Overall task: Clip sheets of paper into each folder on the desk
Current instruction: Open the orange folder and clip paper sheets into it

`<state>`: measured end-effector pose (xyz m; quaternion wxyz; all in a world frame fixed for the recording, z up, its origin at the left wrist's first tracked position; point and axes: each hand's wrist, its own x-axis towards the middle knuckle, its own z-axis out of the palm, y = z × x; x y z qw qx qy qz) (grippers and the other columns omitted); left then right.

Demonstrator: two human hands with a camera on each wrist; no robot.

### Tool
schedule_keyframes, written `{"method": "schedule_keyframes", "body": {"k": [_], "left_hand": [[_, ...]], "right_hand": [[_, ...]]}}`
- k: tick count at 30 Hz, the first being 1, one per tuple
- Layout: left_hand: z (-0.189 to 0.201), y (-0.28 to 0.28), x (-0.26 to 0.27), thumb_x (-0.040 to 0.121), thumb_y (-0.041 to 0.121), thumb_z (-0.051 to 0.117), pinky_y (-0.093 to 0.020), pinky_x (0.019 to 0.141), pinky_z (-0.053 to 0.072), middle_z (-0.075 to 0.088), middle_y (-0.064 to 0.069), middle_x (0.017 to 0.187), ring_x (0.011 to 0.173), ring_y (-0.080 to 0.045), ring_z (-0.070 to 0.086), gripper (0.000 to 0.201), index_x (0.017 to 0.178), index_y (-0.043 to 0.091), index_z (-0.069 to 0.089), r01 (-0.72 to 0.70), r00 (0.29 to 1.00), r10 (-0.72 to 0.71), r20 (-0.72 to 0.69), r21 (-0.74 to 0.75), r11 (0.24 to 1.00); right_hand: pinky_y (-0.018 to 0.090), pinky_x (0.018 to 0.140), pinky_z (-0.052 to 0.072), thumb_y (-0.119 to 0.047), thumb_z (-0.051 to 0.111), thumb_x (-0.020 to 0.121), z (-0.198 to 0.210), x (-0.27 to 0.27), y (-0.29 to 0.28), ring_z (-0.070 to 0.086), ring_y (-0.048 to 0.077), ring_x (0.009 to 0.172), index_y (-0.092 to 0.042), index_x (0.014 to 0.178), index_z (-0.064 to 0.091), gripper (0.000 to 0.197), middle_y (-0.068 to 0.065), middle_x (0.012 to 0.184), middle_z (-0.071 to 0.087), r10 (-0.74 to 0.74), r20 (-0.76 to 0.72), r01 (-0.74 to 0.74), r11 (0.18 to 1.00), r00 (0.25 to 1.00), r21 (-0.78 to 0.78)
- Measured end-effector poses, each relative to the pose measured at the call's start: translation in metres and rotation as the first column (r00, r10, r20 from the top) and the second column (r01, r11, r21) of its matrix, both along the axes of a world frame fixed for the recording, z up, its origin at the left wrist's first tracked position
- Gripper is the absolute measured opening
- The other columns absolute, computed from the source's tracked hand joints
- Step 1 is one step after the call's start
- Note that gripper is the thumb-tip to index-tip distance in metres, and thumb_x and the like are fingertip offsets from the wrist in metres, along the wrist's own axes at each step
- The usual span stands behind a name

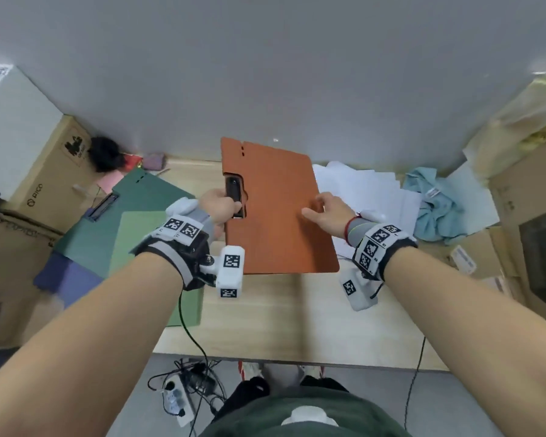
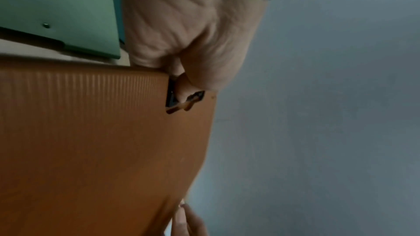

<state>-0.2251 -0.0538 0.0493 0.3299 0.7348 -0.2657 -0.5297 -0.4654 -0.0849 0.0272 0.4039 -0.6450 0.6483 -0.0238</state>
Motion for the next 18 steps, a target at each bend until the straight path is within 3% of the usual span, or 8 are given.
{"method": "schedule_keyframes", "body": {"k": [3,7,10,14,16,18], "left_hand": [[-0.025,0.016,-0.023,0.094,-0.004,0.052,-0.049,0.094,0.054,0.067,-0.017,0.106,0.097,-0.035,0.065,0.022,0.11,0.009,0.061,0.073,0.996,-0.076,0.043,0.05,0.996],[-0.058,0.033,-0.041,0.092,0.004,0.061,-0.054,0.093,0.054,0.068,-0.02,0.109,0.099,-0.035,0.067,0.022,0.111,0.014,0.058,0.101,0.993,-0.105,0.048,0.08,0.992],[-0.096,0.044,-0.052,0.088,0.008,0.063,-0.051,0.092,0.056,0.067,-0.011,0.111,0.098,-0.029,0.066,0.036,0.124,0.012,0.059,0.166,0.978,-0.186,0.095,0.18,0.969],[-0.112,0.055,-0.06,0.091,0.009,0.06,-0.047,0.091,0.057,0.065,-0.013,0.119,0.102,-0.032,0.065,0.048,0.137,0.015,0.05,0.287,0.907,-0.362,0.215,0.314,0.905],[-0.123,0.059,-0.065,0.093,0.008,0.059,-0.043,0.094,0.054,0.062,-0.011,0.119,0.1,-0.028,0.062,0.043,0.135,0.012,0.052,0.363,0.849,-0.473,0.237,0.389,0.847],[-0.13,0.063,-0.073,0.095,0.007,0.058,-0.039,0.095,0.052,0.056,-0.01,0.112,0.098,-0.027,0.058,0.022,0.117,0.004,0.057,0.384,0.815,-0.533,0.229,0.475,0.792]], "right_hand": [[0.039,0.104,0.04,-0.051,0.062,0.089,-0.042,-0.044,0.02,0.051,0.031,0.127,-0.014,0.149,0.029,0.078,0.01,0.142,0.047,-0.217,-0.01,0.216,0.966,0.976,0.139],[0.045,0.09,0.057,-0.048,0.068,0.082,-0.087,-0.066,0.04,0.065,0.025,0.108,-0.02,0.135,0.047,0.063,0.004,0.125,0.065,-0.379,0.115,0.328,0.891,0.918,0.313],[0.046,0.087,0.059,-0.041,0.07,0.085,-0.112,-0.074,0.06,0.067,0.025,0.103,-0.016,0.132,0.052,0.056,0.004,0.113,0.068,-0.408,0.104,0.353,0.872,0.907,0.338],[0.042,0.09,0.057,-0.033,0.071,0.087,-0.128,-0.082,0.075,0.069,0.025,0.098,-0.016,0.121,0.058,0.04,0.002,0.097,0.072,-0.387,0.086,0.34,0.88,0.918,0.333],[0.045,0.086,0.059,-0.035,0.073,0.082,-0.139,-0.087,0.083,0.072,0.027,0.093,-0.019,0.113,0.06,0.038,0.004,0.097,0.075,-0.386,0.081,0.336,0.875,0.919,0.348],[0.046,0.083,0.06,-0.04,0.074,0.074,-0.15,-0.091,0.089,0.073,0.026,0.089,-0.023,0.101,0.061,0.034,0.004,0.093,0.075,-0.38,0.063,0.333,0.869,0.923,0.367]]}}
